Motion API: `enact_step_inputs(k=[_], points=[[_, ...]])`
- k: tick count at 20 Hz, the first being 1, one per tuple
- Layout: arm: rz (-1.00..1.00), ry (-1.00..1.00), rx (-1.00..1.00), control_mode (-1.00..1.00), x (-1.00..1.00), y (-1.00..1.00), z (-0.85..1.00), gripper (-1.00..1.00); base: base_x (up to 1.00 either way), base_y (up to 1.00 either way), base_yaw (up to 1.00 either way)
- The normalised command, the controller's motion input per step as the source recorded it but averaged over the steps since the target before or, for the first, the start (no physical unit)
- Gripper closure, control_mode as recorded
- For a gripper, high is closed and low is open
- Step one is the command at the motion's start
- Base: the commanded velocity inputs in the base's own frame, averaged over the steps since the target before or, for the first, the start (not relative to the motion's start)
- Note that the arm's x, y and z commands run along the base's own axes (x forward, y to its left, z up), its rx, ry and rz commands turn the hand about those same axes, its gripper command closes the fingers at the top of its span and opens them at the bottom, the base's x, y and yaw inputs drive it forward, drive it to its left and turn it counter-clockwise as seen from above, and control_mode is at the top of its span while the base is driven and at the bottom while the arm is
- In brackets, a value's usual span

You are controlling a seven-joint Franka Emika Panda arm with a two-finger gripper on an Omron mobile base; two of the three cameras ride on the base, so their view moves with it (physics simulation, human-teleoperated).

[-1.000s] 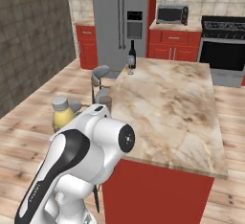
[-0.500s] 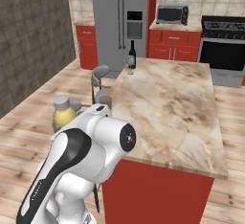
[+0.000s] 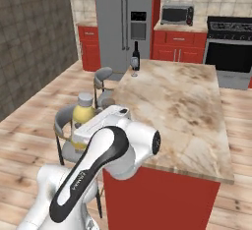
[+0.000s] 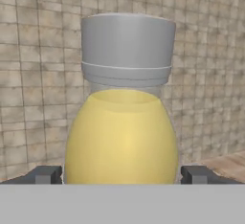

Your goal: There is a wine glass and glass cup on the dining counter. Place the wine bottle next to the wine glass and the juice bottle next to the glass cup.

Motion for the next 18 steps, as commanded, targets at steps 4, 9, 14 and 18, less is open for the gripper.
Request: enact_step_inputs(k=[4, 9, 14, 18], points=[[0.22, -0.04, 0.07, -1.0, 0.48, -0.06, -0.08, 1.0, 0.0, 0.0, 0.0], [0.18, -0.13, -0.06, -1.0, 0.48, 0.24, -0.33, 1.0, 0.0, 0.0, 0.0], [0.13, -0.17, -0.16, -1.0, 0.49, 0.19, -0.35, 1.0, 0.0, 0.0, 0.0], [0.04, -0.19, -0.15, -1.0, 0.44, 0.12, -0.28, 1.0, 0.0, 0.0, 0.0]])
